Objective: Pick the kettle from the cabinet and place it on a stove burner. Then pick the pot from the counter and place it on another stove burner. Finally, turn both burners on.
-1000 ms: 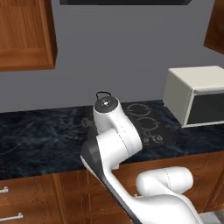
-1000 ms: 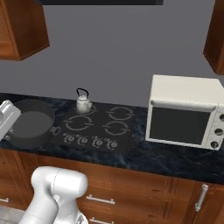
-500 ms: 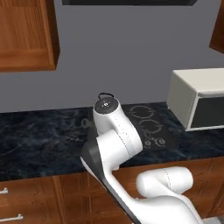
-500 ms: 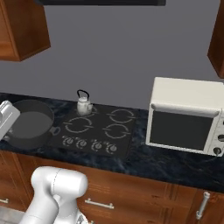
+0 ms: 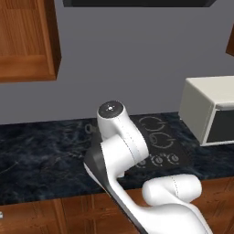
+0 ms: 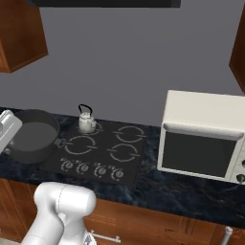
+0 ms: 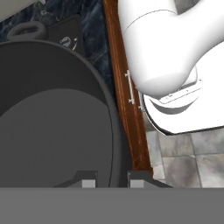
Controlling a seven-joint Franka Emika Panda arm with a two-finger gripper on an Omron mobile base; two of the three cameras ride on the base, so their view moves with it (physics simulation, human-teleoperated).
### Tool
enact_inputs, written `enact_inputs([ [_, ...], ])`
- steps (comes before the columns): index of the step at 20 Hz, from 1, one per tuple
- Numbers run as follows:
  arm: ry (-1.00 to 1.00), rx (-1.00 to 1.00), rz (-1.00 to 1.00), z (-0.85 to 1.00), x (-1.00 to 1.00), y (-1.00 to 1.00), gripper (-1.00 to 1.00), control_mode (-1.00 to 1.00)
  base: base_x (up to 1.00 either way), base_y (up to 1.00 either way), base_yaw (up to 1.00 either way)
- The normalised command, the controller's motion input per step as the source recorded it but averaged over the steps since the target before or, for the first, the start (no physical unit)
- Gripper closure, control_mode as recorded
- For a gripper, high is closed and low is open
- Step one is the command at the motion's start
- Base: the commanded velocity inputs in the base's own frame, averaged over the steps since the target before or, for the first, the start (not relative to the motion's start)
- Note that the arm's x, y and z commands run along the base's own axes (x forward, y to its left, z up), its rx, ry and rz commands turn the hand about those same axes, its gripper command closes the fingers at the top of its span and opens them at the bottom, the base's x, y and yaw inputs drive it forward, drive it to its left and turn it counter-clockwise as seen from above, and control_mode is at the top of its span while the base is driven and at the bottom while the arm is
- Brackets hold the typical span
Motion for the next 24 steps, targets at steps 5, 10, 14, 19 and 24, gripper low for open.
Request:
enact_inputs([
  [5, 0.00, 0.00, 0.00, 0.00, 0.00, 0.00, 1.00, 1.00, 0.38, -0.08, 0.00],
  [10, 0.00, 0.00, 0.00, 0.00, 0.02, 0.00, 1.00, -1.00, 0.16, 0.00, 0.00],
  [14, 0.00, 0.00, 0.00, 0.00, 0.01, 0.00, 1.00, -1.00, 0.00, 0.00, 0.00],
  [19, 0.00, 0.01, 0.00, 0.00, 0.18, -0.11, 1.00, -1.00, 0.00, 0.00, 0.00],
  [24, 0.03, 0.03, 0.02, 0.01, 0.41, -0.29, 1.00, -1.00, 0.00, 0.00, 0.00],
])
